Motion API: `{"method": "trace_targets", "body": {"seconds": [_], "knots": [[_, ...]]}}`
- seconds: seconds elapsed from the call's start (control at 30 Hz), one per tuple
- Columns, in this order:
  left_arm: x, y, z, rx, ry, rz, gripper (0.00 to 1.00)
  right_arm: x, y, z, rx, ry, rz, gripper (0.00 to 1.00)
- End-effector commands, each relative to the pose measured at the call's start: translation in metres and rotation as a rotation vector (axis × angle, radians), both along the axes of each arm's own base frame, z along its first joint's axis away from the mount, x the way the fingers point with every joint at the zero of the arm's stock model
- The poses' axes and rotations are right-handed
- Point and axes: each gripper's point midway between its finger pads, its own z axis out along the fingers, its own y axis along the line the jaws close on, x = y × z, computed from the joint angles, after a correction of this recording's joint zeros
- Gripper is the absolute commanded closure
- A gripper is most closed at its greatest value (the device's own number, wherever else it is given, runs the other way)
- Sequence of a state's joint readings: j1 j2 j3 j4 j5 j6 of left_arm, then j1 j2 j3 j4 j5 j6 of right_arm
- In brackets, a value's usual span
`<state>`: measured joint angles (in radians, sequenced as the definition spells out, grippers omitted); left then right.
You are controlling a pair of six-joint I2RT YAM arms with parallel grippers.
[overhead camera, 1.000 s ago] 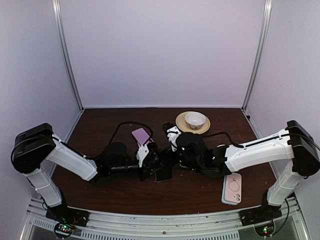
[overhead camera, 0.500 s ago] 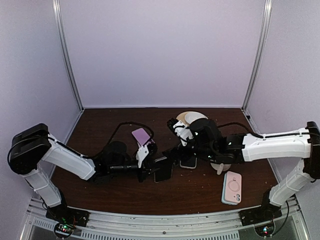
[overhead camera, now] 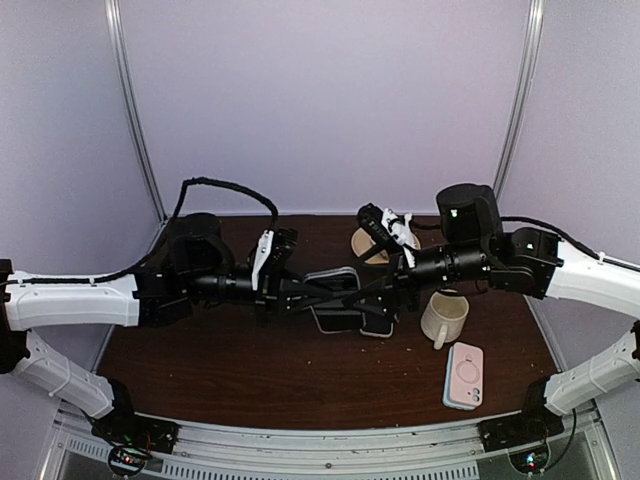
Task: Put the phone into the phone case
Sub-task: Pass from the left arm to the right
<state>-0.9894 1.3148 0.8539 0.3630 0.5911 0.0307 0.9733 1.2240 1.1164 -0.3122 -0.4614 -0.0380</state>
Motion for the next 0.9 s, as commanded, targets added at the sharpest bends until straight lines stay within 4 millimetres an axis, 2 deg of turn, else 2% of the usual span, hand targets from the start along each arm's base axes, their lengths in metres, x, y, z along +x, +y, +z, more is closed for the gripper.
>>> {"method": "trace_targets", "body": {"seconds": [0.0,0.03,0.1,0.4,0.43,0.47,0.5,0.53,0.7,0.73,0.8,0.87], "knots": [[-0.02,0.005,0.03,-0.042,-0.032,-0.112,1.0,-0.025,0.0,0.026,0.073,0.023,0.121,0.19],[-0.021,0.005,0.031,-0.046,-0.033,-0.119,1.0,-0.024,0.0,0.026,0.078,0.019,0.113,0.28],[-0.024,0.004,0.034,-0.046,-0.031,-0.133,1.0,-0.022,0.0,0.028,0.091,0.016,0.102,0.4],[-0.024,0.001,0.04,-0.045,-0.018,-0.148,1.0,-0.025,0.007,0.032,0.103,0.04,0.135,0.7],[-0.024,0.001,0.039,-0.041,-0.014,-0.149,1.0,-0.025,0.008,0.032,0.104,0.04,0.137,0.79],[-0.024,0.001,0.039,-0.04,-0.013,-0.15,1.0,-0.025,0.008,0.033,0.106,0.038,0.137,0.83],[-0.024,0.001,0.039,-0.04,-0.011,-0.152,1.0,-0.025,0.007,0.035,0.112,0.034,0.136,0.95],[-0.024,0.001,0.04,-0.041,-0.009,-0.152,1.0,-0.025,0.007,0.037,0.116,0.028,0.131,1.0],[-0.015,0.0,0.041,-0.037,0.011,-0.094,1.0,-0.025,0.004,0.058,0.18,0.017,0.11,1.0],[-0.011,-0.001,0.039,-0.032,0.013,-0.075,0.97,-0.025,0.003,0.063,0.196,0.008,0.11,1.0],[-0.005,-0.001,0.034,-0.02,0.041,-0.038,0.71,-0.026,0.002,0.076,0.239,-0.011,0.109,1.0],[-0.001,0.0,0.032,-0.02,0.064,-0.007,0.59,-0.025,-0.001,0.088,0.276,-0.029,0.098,1.0]]}}
